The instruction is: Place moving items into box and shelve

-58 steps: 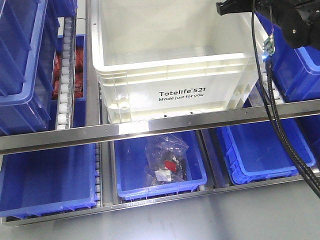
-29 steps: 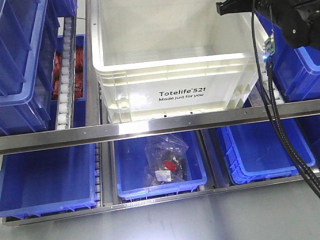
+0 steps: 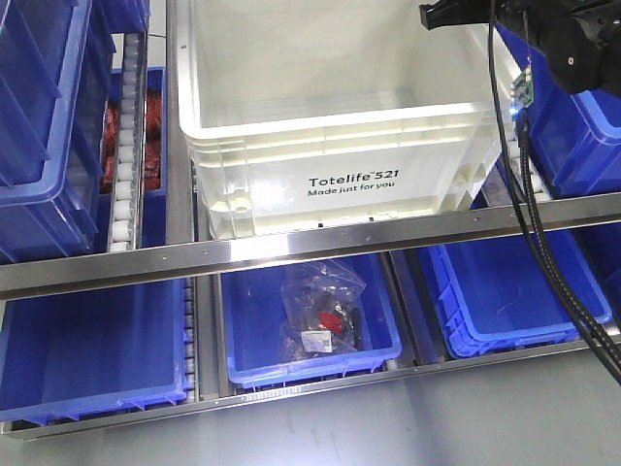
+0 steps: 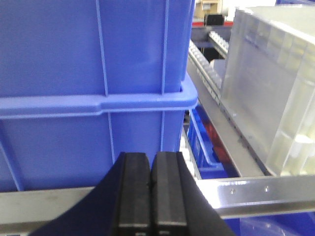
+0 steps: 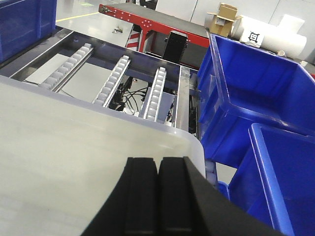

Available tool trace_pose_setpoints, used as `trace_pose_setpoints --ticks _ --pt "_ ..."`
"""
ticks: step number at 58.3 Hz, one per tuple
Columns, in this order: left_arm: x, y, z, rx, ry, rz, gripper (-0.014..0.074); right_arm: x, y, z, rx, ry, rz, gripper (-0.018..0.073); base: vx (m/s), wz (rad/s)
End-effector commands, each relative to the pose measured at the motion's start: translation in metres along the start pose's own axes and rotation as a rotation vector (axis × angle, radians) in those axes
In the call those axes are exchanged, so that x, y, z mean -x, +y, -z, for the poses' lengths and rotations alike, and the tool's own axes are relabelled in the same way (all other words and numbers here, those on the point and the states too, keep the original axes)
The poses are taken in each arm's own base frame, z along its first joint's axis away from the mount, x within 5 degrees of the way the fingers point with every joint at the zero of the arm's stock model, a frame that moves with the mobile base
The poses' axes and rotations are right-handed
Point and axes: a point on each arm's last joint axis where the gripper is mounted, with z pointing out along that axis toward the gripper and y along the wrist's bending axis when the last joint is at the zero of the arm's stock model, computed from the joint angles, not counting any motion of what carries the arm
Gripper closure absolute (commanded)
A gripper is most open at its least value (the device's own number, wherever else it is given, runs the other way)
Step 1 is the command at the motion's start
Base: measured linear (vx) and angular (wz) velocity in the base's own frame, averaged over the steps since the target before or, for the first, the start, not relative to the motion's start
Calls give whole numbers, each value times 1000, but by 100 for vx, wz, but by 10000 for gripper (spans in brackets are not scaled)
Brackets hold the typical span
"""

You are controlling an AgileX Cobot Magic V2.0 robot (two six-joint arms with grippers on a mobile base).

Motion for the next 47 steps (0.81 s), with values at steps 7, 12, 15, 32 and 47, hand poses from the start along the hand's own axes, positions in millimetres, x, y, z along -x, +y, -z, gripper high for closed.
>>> trace_pose_setpoints --ticks 7,12,15,32,47 --pt "-4 1 -1 3 -49 18 603 39 -13 16 -40 -161 7 567 0 0" --pt "-3 1 -1 3 -51 18 603 39 -13 16 -40 -161 7 567 0 0" --pt "-4 1 -1 3 -50 18 603 39 -13 16 -40 -161 7 567 0 0" --pt "-4 1 -1 3 -50 18 603 39 -13 16 -40 -161 7 567 0 0" --pt "-4 1 -1 3 -50 17 603 39 -13 16 -40 -161 7 567 0 0"
